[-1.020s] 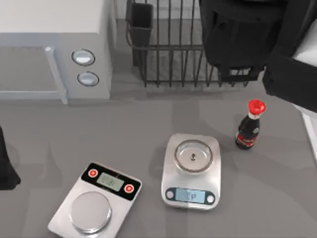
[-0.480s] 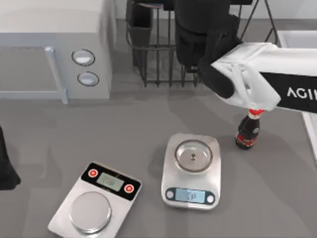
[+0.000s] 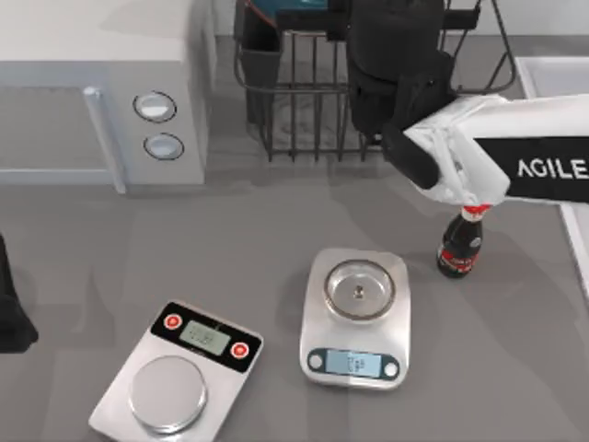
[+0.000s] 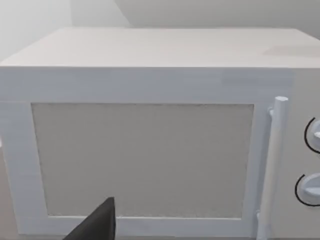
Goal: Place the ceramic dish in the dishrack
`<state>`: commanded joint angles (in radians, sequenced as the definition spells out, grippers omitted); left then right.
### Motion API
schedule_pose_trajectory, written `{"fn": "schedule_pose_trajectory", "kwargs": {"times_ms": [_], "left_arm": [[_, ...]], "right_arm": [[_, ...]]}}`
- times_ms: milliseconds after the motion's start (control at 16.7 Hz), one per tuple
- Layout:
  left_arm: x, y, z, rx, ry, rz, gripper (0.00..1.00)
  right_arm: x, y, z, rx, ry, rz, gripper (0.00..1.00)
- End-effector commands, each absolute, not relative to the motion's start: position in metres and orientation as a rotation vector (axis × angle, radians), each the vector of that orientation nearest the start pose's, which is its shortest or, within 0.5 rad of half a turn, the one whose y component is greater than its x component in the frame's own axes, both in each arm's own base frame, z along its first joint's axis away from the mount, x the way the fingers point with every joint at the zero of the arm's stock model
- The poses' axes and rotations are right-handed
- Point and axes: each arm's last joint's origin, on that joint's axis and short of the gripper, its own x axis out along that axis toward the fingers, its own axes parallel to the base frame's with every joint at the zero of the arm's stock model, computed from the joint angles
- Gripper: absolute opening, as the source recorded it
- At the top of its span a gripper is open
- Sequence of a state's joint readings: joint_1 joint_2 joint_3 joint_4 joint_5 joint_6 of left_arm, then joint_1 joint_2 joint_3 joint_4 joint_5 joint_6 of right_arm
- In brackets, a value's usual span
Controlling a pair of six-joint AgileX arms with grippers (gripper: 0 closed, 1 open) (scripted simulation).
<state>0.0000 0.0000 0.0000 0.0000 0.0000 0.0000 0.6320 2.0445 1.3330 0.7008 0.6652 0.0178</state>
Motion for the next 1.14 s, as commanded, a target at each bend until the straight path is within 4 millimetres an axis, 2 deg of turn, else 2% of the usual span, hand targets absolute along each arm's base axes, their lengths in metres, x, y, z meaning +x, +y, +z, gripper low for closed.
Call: {"fn": "schedule_pose_trajectory", "kwargs": {"times_ms": [780,1140], "left_arm": [[0.1057,-0.0012,0.1600,0.000,0.000,0.000,1.00],[0.1057,-0.0012,0.1600,0.000,0.000,0.000,1.00]], "right_arm": [[0.3823,0.2623,0.2190,0.000,0.000,-0.010,0.98],[0.3823,0.2623,0.2190,0.000,0.000,-0.010,1.00]]}}
